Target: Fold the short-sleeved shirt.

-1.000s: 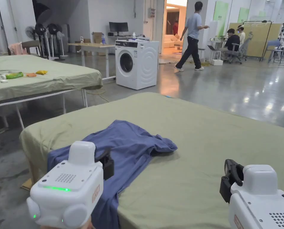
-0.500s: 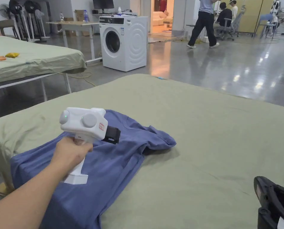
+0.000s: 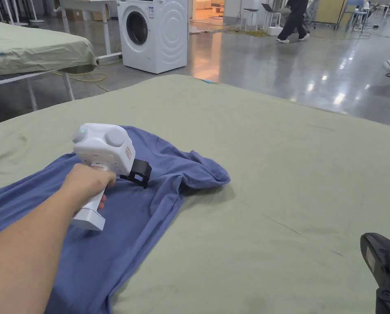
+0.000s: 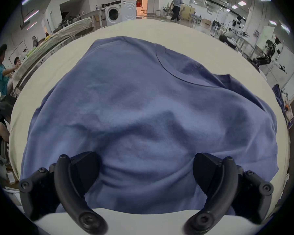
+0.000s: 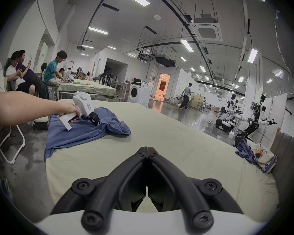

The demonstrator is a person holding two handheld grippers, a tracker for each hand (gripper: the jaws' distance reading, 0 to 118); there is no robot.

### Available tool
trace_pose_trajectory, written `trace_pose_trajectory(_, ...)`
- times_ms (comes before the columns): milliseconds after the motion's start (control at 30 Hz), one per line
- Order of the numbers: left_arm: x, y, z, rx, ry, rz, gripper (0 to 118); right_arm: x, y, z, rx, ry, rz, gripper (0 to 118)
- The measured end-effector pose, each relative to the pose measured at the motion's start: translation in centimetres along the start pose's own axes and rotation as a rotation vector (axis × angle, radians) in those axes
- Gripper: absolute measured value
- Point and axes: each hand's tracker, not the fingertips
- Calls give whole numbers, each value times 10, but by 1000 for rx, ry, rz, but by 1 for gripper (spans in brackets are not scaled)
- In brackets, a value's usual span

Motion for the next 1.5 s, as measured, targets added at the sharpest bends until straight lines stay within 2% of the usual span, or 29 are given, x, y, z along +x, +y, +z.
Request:
trace_pose_trajectory(67,2,-1,3,-6,15,7,105,0,1,3,0,4,-2,2)
trace_pose_trajectory(100,3,-2,7,1,16,-2,92,1,1,4,0,3,1,2)
trace_pose_trajectory(133,4,-2,12,7,5,-14,73,3,1,6,1,1,3,2)
trace_pose_trajectory(167,7,-8,23,38,9,-42,17,5,1,8,0,2,1,2)
trace_pose_trajectory(200,8,-10,30,87,36,-72,2,8,2,9,0,-1,1,2)
trace_pose_trajectory(233,8,-16,33,106,130,-142,2,11,2,12,0,-5,-1,2)
trace_pose_trajectory(267,9,-17,36,124,130,-82,2,14,2,14,0,-10,-3,2)
trace_pose_trajectory(300,5,-19,44,71,29,-57,2,18,3,17,2,-17,-6,2)
trace_pose_trajectory(367,11,-24,54,110,112,-95,2,25,6,24,9,-27,-16,2)
trace_pose_trajectory(467,12,-18,84,240,102,-48,2,35,12,37,27,-54,-10,2)
trace_pose_trajectory(533,6,-9,110,258,60,7,2,41,15,45,38,-70,-6,2)
trace_pose_trajectory(567,-8,9,100,227,64,13,2,45,16,50,44,-77,-9,2)
trace_pose_trajectory(667,-20,26,125,270,61,35,2,57,19,66,60,-101,-45,2)
trace_pose_trajectory(733,-14,21,162,356,40,76,2,66,21,78,73,-119,-63,2)
trace_pose_trajectory(867,20,38,233,484,-15,11,2,83,25,105,93,-158,-59,2)
trace_pose_trajectory(900,33,46,252,471,-71,6,2,88,27,113,100,-171,-63,2)
trace_pose_trajectory(933,49,50,271,528,-93,-18,2,92,29,120,107,-182,-63,2)
trace_pose_trajectory(1100,169,73,338,572,-151,-199,2,119,32,166,146,-261,-82,2)
trace_pose_trajectory(1233,276,69,374,595,-339,-260,2,144,30,203,157,-329,-94,2)
trace_pose_trajectory(1367,403,53,390,552,-444,-409,2,166,27,238,161,-396,-86,2)
trace_pose_trajectory(1500,537,18,376,508,-534,-545,2,189,19,263,155,-463,-81,2)
